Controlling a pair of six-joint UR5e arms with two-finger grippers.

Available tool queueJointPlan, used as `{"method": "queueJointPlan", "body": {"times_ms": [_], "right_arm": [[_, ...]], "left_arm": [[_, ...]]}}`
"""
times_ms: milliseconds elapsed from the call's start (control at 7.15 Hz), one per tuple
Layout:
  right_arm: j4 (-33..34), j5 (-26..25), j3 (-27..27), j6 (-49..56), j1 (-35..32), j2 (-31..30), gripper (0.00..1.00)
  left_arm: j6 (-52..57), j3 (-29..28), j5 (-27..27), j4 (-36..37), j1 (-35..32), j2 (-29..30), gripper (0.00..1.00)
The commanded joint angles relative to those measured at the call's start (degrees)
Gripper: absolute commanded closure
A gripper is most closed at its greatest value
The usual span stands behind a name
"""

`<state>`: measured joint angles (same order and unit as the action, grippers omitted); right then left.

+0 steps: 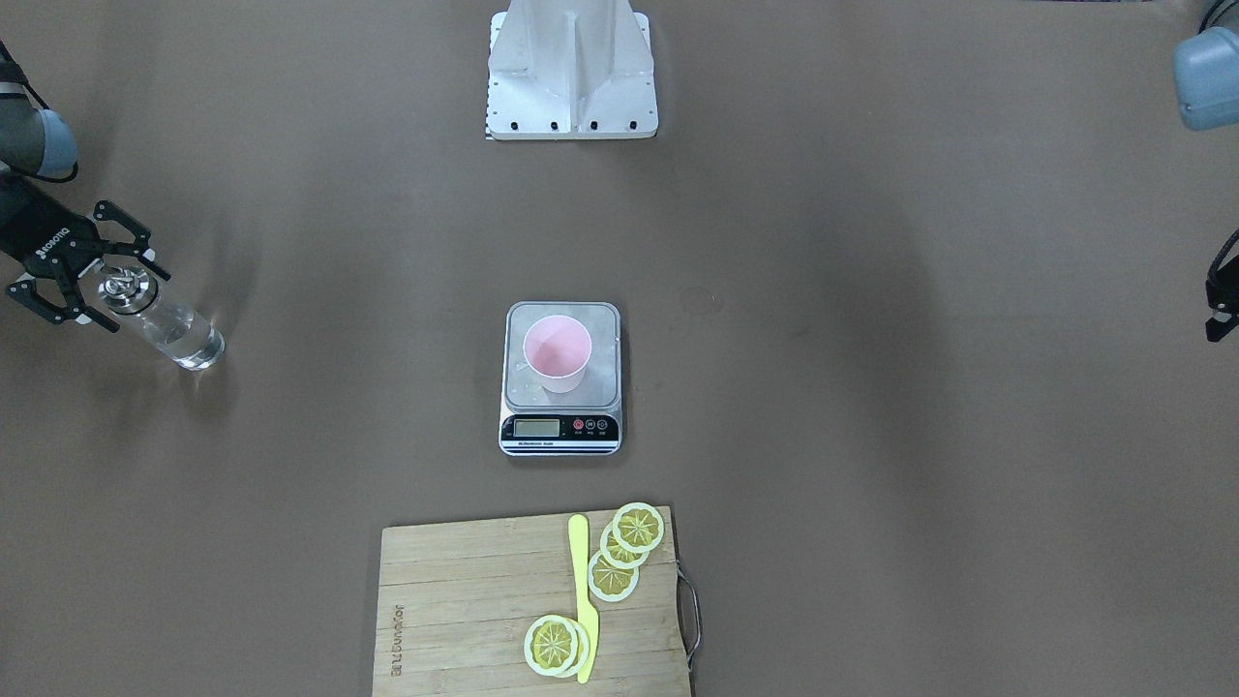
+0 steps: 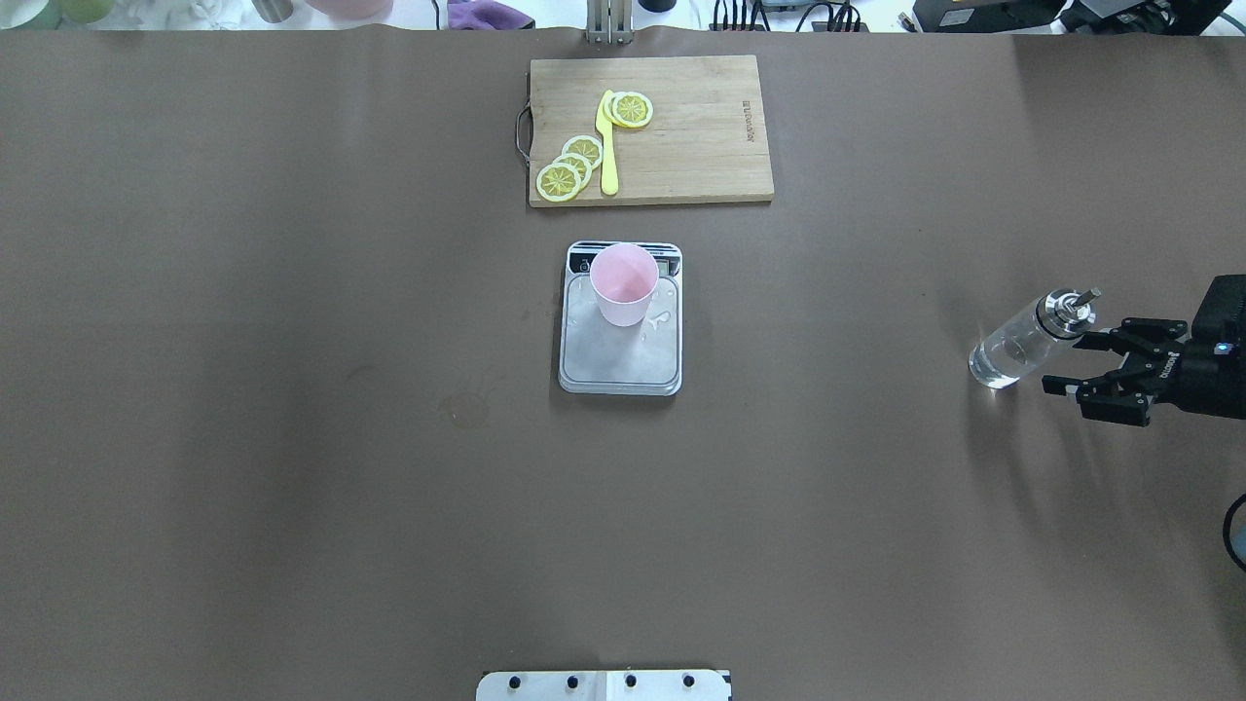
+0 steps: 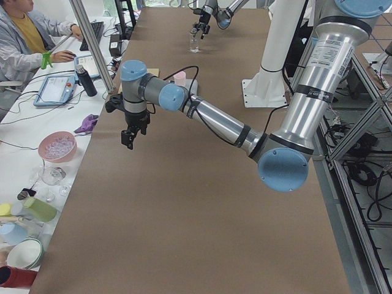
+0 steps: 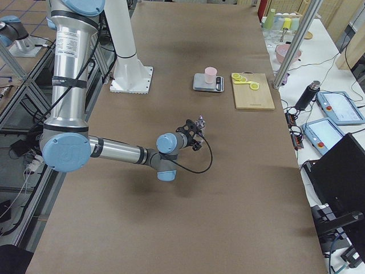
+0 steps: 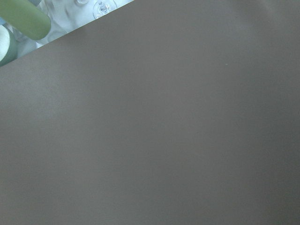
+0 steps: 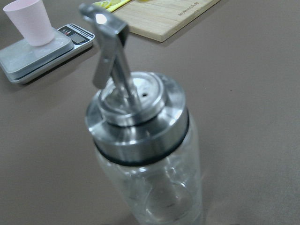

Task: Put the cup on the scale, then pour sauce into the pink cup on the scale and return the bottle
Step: 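Reach the right gripper to the glass dispenser bottle and grasp it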

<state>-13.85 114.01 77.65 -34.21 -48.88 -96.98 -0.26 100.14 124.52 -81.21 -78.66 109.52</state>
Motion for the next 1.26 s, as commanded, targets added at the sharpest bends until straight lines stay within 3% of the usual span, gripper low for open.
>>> {"method": "queueJointPlan", "body": {"times_ms": [0,140,280,699,1118], "right_arm": [[-5.02,-9.37,-3.28,-0.85,4.55,0.04,0.12],[-7.13,-15.07,-3.47,-1.29,9.19,0.21,0.12],[-9.68,-16.69,-3.64,-3.47,11.06,0.21,0.12],[-11.37,-19.6,-5.22,-3.23,11.61,1.35,0.14],[-11.28,-26.8,-6.11,-2.88,11.79,2.75,0.15]], "left_arm": [[-0.01,0.06,-0.07,2.11,0.0,1.49,0.03],[-0.01,0.14,-0.07,2.11,0.0,1.58,0.03],[-0.01,0.14,-0.15,2.11,0.0,1.66,0.03],[-0.01,0.14,-0.24,2.2,0.0,1.93,0.03],[-0.01,0.58,-0.33,4.22,0.0,2.98,0.03]]}}
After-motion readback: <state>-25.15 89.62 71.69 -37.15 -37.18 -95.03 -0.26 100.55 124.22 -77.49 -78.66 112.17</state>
